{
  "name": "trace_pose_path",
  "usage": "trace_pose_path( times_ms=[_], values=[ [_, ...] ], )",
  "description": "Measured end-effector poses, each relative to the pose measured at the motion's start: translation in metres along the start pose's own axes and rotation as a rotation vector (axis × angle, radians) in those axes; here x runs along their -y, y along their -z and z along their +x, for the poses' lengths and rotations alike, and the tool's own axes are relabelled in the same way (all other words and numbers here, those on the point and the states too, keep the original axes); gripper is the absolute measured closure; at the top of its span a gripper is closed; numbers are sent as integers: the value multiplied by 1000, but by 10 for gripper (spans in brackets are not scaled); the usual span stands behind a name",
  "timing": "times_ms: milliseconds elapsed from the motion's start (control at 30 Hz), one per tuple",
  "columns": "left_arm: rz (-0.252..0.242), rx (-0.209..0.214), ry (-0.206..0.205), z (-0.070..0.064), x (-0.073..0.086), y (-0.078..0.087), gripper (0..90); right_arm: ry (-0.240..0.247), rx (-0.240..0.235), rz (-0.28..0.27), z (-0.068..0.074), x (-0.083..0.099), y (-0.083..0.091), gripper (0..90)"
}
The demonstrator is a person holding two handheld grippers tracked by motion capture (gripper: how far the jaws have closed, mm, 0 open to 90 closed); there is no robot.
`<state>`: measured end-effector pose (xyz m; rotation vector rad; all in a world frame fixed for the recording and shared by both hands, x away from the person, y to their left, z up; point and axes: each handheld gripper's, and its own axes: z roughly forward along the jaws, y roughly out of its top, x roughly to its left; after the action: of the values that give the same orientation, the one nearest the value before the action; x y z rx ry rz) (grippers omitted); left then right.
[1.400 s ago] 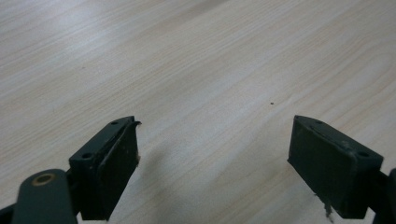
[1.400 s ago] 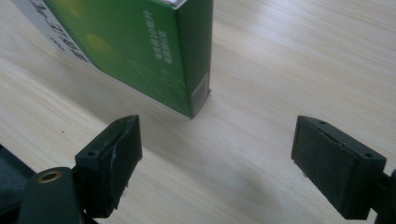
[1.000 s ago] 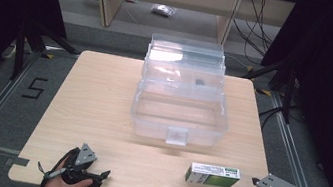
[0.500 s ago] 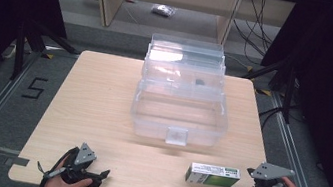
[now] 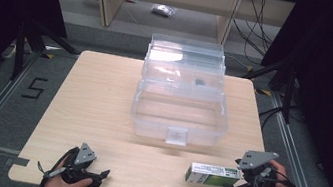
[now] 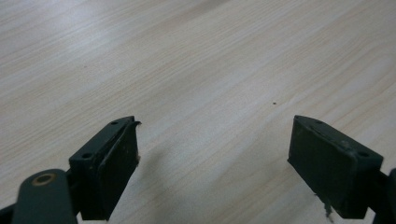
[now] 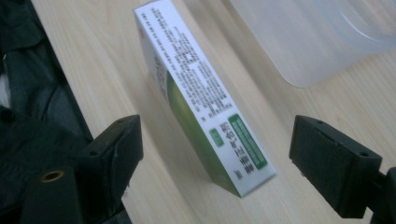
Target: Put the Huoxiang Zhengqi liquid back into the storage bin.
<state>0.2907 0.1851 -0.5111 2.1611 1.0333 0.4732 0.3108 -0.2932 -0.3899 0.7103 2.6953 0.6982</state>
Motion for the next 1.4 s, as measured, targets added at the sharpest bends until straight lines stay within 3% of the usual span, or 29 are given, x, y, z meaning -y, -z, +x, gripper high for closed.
trace_pose_path(
  times_ms=[33,167,233,333,400,533,567,633,667,733,767,800,833,967,1033,1133,1200,1233,1300,1333,1400],
  values=[
    [0,1,-3,0,0,0,154,40,-15,11,0,-4,-1,187],
    [-12,-2,-4,0,0,-1,154,54,-29,52,0,-15,-6,199],
    [2,2,-3,0,0,0,154,98,-64,59,-3,-21,-13,211],
    [1,2,6,-1,0,0,154,95,-66,79,-3,-24,-18,216],
    [-6,-1,5,-1,0,-1,154,134,-83,99,-6,-29,-27,236],
    [13,0,2,-1,0,0,154,159,-107,136,-6,-36,-38,275],
    [-10,5,21,-2,1,-2,154,168,-117,147,-6,-37,-40,287],
    [-11,3,24,-2,1,-1,154,172,-117,156,-6,-38,-42,294],
    [3,0,1,-1,0,0,154,191,-129,165,-6,-39,-44,307],
    [2,1,2,-1,0,0,154,200,-137,198,-6,-41,-46,330],
    [-13,5,25,-2,1,-2,154,218,-144,198,-7,-42,-49,330],
    [5,5,1,-1,0,0,154,218,-144,198,-7,-42,-49,338],
    [1,3,1,0,0,-1,154,206,-154,219,-7,-42,-49,344],
    [-9,7,19,-2,1,-2,154,231,-174,243,-9,-44,-55,366],
    [4,4,1,-1,0,0,154,234,-184,255,-10,-44,-57,387],
    [-19,9,38,-4,1,-1,154,241,-189,280,-9,-46,-58,415],
    [7,2,3,-1,0,0,154,266,-195,283,-10,-48,-60,428],
    [6,2,4,-1,0,0,154,242,-172,294,-9,-48,-60,436],
    [-4,-1,12,-2,0,-1,154,280,-181,311,-11,-49,-61,466],
    [0,-1,2,-1,0,-1,154,251,-192,318,-9,-49,-61,479],
    [3,-3,-1,-1,0,-1,154,256,-181,339,-10,-48,-61,506]
  ],
)
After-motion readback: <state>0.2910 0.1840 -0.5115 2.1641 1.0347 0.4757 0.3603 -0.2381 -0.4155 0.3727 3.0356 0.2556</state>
